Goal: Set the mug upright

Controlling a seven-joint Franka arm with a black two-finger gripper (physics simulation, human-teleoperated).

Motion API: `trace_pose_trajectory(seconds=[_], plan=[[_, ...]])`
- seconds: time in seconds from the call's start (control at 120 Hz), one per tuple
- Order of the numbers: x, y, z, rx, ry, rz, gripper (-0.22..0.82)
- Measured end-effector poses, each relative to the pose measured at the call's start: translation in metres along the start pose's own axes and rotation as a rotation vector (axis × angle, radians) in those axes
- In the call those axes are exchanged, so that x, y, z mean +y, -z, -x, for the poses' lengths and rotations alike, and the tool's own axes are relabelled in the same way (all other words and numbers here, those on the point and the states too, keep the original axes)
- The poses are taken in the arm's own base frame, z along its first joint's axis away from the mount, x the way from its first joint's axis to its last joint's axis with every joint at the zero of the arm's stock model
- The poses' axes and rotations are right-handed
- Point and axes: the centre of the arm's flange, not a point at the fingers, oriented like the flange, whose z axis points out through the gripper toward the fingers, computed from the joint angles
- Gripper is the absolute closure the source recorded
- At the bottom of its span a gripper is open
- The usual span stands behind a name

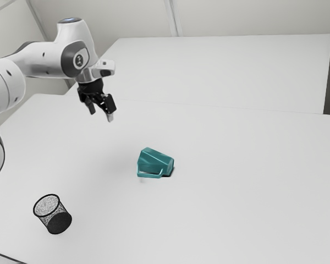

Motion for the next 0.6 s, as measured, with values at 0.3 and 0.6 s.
trace_pose_trajectory(seconds=[0.3, 0.6], plan=[[-0.014, -0.066, 0.024, -0.02, 0.177, 0.25, 0.0], [-0.011, -0.141, 0.009, 0.022, 0.279, 0.639, 0.0]])
